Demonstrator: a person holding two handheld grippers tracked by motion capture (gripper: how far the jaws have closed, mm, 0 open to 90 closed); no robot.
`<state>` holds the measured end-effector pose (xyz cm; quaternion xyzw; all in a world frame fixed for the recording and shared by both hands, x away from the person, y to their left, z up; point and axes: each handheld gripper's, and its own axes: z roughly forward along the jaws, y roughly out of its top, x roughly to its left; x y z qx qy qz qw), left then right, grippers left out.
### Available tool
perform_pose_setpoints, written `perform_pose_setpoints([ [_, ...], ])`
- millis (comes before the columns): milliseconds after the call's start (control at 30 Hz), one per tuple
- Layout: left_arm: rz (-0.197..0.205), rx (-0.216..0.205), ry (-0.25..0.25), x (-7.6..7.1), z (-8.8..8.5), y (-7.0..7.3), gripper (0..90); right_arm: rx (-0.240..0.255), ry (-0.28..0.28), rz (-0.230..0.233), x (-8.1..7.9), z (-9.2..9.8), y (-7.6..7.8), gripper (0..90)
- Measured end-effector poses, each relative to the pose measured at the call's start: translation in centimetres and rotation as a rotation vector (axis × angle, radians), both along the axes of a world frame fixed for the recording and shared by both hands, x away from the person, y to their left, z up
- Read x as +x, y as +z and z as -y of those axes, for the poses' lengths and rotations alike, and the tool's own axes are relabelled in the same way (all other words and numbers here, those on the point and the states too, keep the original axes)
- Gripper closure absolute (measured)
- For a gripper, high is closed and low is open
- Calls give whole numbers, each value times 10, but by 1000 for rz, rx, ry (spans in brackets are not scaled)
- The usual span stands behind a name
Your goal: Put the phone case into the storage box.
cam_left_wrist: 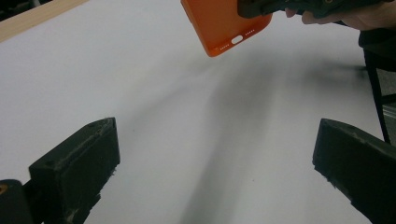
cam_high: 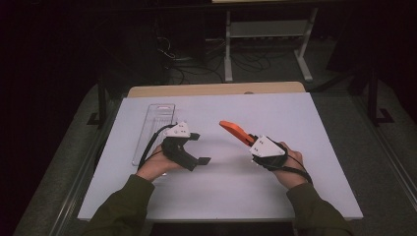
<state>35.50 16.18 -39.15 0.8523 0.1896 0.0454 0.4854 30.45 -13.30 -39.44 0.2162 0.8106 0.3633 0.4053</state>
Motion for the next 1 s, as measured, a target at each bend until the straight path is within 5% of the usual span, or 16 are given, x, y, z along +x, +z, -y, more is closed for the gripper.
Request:
perform_pose_setpoints([
  [567,8,1,-2,0,0,1,0,132,-21,-98,7,8,2,814],
  [1000,8,7,1,0,0,1,0,260,-38,-237,14,14,1,812],
])
